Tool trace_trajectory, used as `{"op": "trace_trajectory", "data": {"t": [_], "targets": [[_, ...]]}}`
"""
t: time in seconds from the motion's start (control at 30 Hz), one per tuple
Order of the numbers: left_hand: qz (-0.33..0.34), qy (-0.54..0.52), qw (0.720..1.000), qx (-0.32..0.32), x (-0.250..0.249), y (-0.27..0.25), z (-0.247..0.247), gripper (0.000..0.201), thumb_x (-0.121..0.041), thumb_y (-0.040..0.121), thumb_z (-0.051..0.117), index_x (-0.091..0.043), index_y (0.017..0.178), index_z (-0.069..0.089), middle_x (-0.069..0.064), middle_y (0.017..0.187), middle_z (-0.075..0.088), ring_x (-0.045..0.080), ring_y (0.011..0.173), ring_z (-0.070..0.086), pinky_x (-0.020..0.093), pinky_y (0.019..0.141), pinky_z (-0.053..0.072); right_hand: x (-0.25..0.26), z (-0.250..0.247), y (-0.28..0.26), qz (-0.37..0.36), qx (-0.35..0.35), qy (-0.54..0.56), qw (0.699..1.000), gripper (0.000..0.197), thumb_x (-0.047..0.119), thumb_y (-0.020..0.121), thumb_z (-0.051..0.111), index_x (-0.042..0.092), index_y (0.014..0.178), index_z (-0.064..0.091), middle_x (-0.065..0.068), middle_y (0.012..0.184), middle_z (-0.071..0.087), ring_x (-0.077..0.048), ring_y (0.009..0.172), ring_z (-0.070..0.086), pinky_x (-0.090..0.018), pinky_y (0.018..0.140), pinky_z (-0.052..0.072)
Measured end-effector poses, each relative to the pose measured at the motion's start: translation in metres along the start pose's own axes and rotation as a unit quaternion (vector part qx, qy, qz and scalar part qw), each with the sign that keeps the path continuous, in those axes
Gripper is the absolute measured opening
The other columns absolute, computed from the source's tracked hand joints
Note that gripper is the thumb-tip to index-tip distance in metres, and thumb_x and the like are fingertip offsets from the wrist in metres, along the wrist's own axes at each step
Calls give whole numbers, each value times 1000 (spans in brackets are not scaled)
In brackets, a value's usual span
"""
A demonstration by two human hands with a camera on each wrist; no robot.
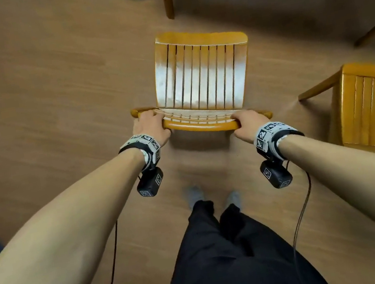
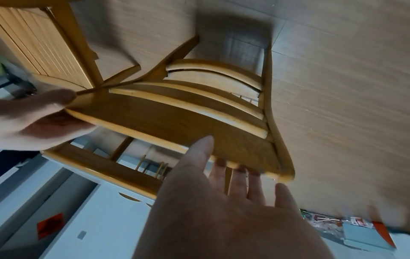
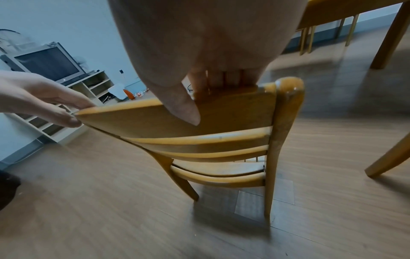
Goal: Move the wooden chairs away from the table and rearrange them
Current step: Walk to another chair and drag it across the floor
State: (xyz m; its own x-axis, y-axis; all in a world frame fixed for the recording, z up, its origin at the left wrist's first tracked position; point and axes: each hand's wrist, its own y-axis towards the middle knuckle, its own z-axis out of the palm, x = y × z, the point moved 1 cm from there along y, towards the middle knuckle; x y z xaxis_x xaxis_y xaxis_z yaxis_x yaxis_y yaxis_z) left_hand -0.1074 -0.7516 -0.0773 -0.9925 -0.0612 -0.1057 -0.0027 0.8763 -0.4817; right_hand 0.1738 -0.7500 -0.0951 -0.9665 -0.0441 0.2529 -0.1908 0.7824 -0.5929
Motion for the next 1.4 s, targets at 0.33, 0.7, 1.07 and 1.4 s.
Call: {"op": "trace_trajectory", "data": {"t": [0.33,0.7,1.07,1.4], "targets": [[5,0,1000,27,11,55,20,27,-28,86,65,-37,111,69,-7,109,66,23,118,50,58,113,6,0,8,26,-35,-59,-84,994,23,25,86,66,30,108,67,1,107,70,-29,100,65,-37,79,52],[63,-55,995,50,-14,128,-128,4,-31,85,70,-28,83,70,-8,79,68,21,91,59,46,97,24,4,-143,75,22,-49,-29,998,13,20,89,62,32,90,67,7,83,67,-20,79,65,-28,59,47],[82,-91,989,78,-65,249,-268,23,-42,82,77,-25,96,70,-3,94,70,20,89,65,35,84,51,-22,-319,175,10,-75,-42,996,11,36,82,76,31,88,68,8,87,67,-21,82,66,-37,74,56],[10,-121,989,82,-53,301,-311,20,-42,85,74,-24,89,67,-3,87,67,19,82,64,32,76,47,-1,-402,273,-46,-21,-81,995,41,38,79,81,33,117,68,4,109,70,-23,99,67,-43,90,56]]}}
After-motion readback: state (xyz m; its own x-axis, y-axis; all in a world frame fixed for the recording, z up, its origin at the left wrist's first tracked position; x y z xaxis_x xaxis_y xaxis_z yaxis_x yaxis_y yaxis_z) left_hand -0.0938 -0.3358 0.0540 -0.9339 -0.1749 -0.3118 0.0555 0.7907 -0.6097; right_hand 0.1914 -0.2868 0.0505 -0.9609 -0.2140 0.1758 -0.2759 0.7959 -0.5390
